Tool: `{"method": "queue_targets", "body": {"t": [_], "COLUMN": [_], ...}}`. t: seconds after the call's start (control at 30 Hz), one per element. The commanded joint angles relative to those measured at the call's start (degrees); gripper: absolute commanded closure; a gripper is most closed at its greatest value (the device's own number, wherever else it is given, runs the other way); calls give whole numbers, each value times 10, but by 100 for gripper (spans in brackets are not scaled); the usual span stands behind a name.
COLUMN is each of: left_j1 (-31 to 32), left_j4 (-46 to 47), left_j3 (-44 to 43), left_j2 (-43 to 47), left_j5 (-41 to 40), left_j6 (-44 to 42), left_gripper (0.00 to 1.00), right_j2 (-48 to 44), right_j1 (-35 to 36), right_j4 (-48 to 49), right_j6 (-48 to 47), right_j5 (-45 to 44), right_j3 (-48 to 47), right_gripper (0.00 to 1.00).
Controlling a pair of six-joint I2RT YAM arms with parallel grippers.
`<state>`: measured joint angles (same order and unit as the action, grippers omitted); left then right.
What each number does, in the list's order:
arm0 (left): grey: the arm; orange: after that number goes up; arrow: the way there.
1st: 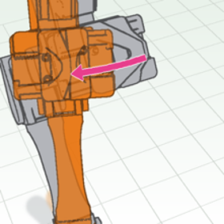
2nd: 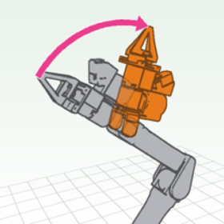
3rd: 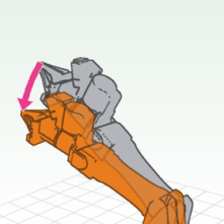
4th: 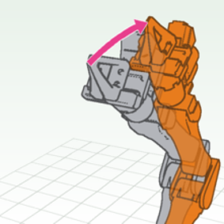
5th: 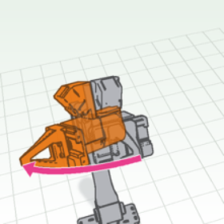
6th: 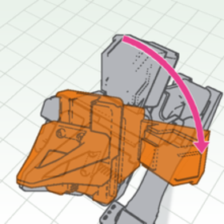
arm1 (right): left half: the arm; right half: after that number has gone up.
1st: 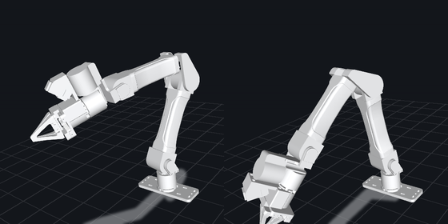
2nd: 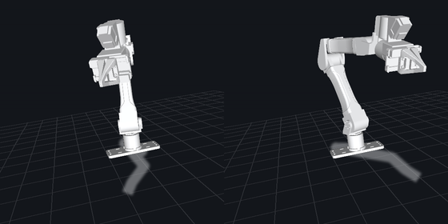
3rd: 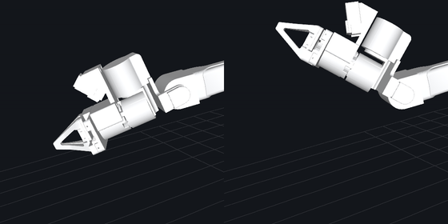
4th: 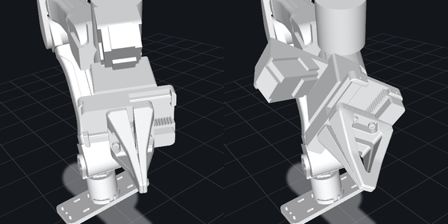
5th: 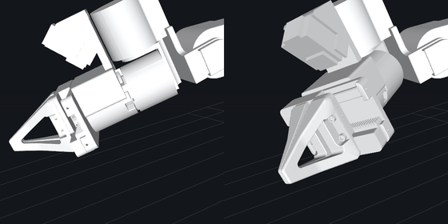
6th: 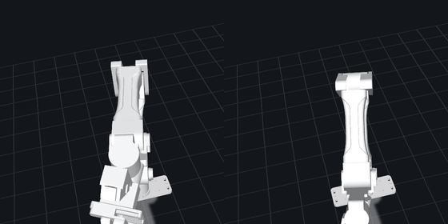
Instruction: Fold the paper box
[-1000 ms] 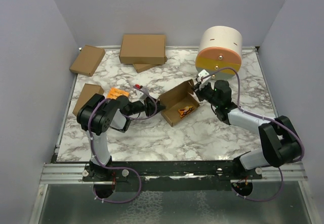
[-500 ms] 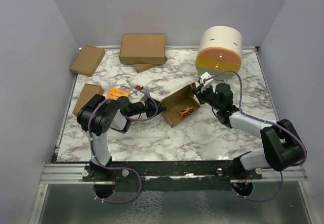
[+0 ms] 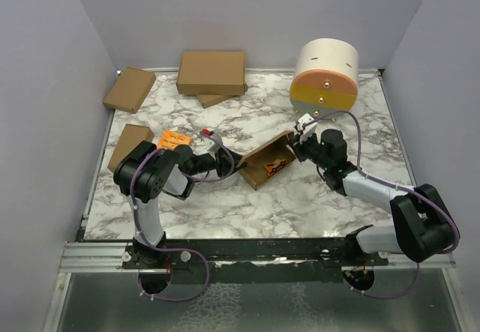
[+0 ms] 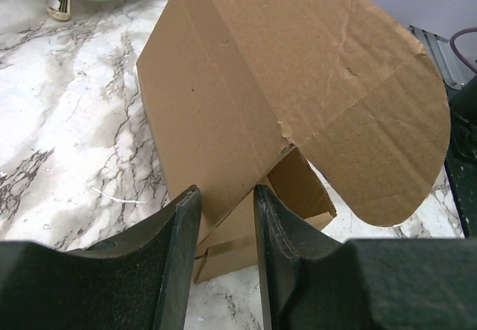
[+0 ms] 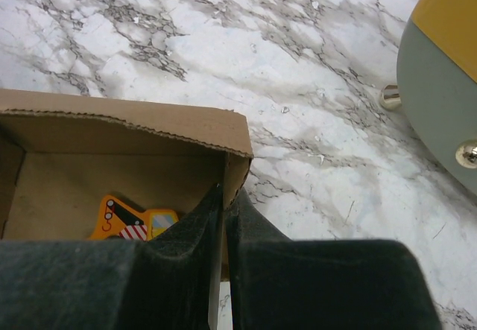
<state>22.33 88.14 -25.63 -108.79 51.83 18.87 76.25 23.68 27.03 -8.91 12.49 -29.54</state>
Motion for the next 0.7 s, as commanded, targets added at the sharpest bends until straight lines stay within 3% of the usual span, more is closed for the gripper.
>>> {"method": "queue_targets", "body": {"t": [0.0,0.17,0.67], "left_j1": [6,8,9], "left_j4": [139,138,138], "left_j3": [12,24,31], "left_j2": [21,29,35], "left_j5": [6,3,2], "left_j6": [-8,-9,-1], "left_gripper": [63,62,58], "right_j2": [-4,-1,-42], "right_j1": [7,7,4], "right_j4": [-38,-101,-135], "right_j6": [-19,-34,-95], "right_j5": [5,-6,-35], "right_j3": [-9,-21,-24], "right_gripper": [94,92,86]}}
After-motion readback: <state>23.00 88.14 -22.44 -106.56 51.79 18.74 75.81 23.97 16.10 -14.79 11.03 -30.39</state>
